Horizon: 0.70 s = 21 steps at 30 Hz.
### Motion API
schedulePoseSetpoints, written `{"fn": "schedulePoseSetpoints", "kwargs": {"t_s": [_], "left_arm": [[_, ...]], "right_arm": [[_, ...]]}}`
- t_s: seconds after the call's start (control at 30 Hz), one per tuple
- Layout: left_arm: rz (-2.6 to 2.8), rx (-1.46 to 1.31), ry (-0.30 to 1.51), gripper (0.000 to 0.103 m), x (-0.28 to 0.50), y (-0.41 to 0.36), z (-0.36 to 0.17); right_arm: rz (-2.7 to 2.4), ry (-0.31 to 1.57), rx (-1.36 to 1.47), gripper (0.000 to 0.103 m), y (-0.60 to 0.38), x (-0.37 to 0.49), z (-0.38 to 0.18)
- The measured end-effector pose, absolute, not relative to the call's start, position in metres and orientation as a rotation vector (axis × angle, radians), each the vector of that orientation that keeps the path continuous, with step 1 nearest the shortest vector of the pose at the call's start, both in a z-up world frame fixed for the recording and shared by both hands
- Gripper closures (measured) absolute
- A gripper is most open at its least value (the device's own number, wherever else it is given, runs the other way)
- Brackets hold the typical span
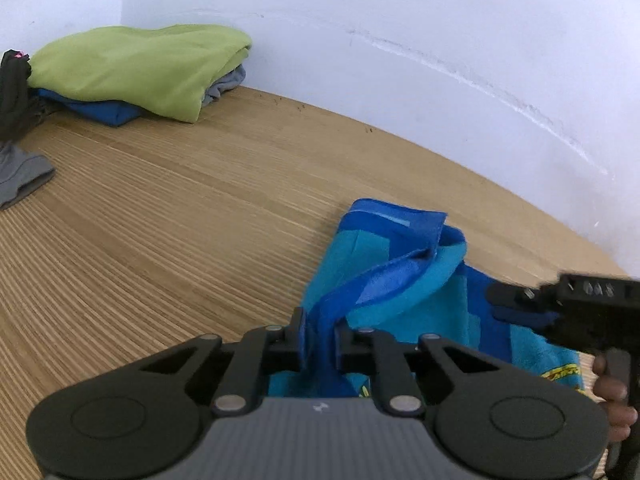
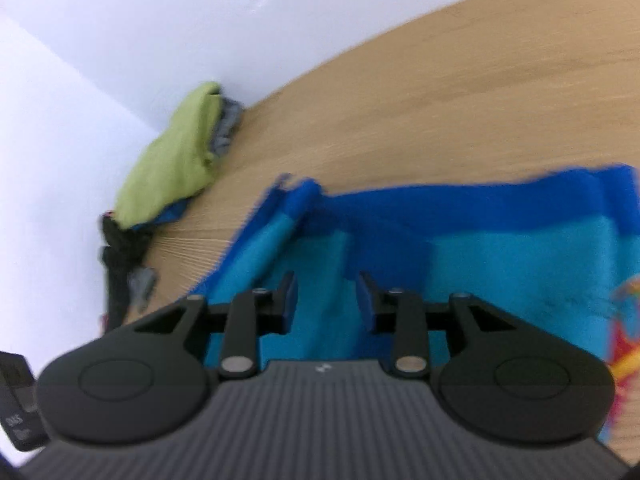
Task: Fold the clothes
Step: 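Fold the held blue edge over the scarf with both grippers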
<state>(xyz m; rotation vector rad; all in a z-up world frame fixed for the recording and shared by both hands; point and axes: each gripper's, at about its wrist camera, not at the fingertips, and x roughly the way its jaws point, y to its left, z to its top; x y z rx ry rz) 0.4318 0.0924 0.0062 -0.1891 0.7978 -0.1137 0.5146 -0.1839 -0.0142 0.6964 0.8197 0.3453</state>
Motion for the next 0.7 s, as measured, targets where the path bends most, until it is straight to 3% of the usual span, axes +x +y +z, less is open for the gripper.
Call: {"fn": "schedulePoseSetpoints", "kwargs": {"t_s": [0.27,0.6,0.63,0.67,0.7], "left_arm": [[-0.152,-0.215,0.815,0.088,0.420,0.087,0.005],[-0.189,-0.165,0.836,0.081,0.414,0.074,-0.001],[-0.188,-0.170,0.829,0.081,0.413,0.077,-0.001],[-0.185,-0.180,0.822,0.081,0.411,0.081,0.001],[-0.183,-0.190,0.815,0.081,0.410,0.084,0.002]], "right_arm": [[0.469,0.793,0.863,0.066,-0.180,0.544,-0.005],[0.422,0.970,0.569,0.067,-0.125,0.604,-0.010],[0.435,0.947,0.527,0.078,-0.118,0.606,-0.006],[0.461,0.908,0.473,0.098,-0.110,0.605,0.002],[0.491,0.856,0.418,0.097,-0.101,0.602,0.014]]}}
